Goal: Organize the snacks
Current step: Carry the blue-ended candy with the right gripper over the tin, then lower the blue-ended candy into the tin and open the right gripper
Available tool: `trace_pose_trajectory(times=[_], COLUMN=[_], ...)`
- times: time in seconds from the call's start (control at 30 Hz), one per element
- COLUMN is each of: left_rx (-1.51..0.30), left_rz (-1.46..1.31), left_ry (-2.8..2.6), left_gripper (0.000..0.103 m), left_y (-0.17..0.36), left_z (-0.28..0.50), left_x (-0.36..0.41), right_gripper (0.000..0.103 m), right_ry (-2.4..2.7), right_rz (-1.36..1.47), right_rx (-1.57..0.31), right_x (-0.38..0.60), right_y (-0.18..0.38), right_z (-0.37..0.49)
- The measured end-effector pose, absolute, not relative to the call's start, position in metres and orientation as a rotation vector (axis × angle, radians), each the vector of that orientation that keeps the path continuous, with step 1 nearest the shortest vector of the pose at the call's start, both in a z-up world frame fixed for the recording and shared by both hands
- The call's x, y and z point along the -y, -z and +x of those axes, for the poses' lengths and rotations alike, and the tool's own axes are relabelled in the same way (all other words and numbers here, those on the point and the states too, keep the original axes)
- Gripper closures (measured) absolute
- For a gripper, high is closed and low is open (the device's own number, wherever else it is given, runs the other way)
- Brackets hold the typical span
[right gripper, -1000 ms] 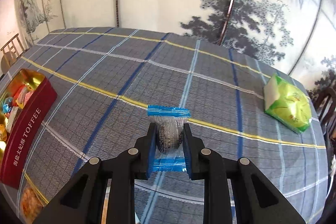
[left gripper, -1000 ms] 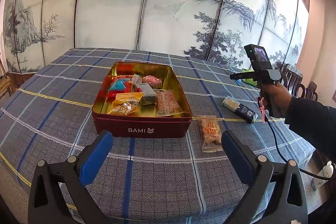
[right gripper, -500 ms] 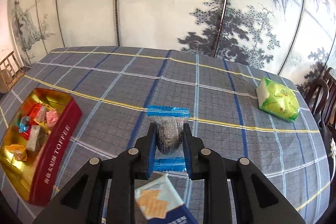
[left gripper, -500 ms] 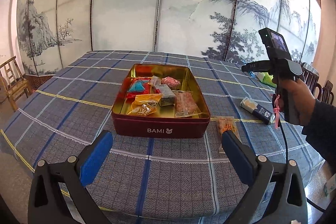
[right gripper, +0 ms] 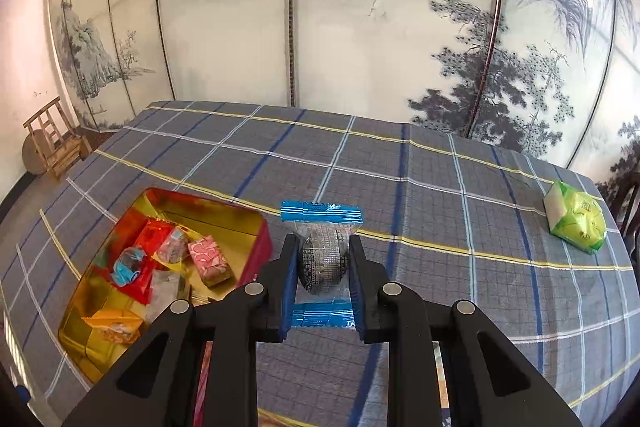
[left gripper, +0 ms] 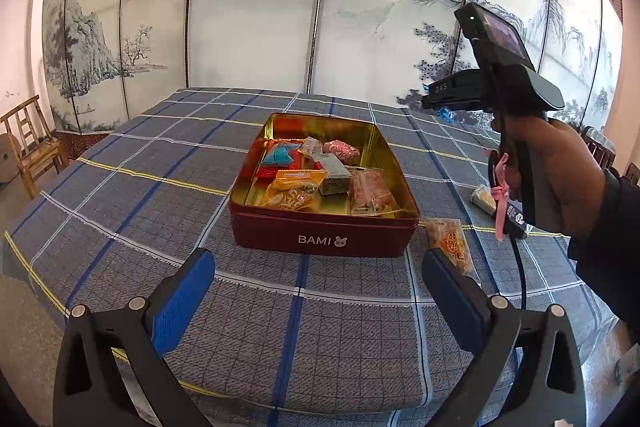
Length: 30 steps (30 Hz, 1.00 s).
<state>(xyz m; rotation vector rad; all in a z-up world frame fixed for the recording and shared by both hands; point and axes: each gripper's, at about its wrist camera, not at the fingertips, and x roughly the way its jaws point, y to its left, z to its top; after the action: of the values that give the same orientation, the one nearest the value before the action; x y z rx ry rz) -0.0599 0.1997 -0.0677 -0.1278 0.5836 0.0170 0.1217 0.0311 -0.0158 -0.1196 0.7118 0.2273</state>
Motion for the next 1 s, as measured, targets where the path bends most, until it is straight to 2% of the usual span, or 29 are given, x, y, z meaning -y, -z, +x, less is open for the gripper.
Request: trace_pose_trajectory(times=[1.0], left_rx=[-0.598], left_rz=[-0.164], left_ry=[-0.097], left_gripper=[0.001], left_y=[0.079], left_z=[-0.073], left_x=[-0.228], right_gripper=[0.079], right_ry=[-0.264], right_rz=[-0.189], right_rx=[-0.807], right_x=[-0.136], right_y=[0.057], right_z=[0.128])
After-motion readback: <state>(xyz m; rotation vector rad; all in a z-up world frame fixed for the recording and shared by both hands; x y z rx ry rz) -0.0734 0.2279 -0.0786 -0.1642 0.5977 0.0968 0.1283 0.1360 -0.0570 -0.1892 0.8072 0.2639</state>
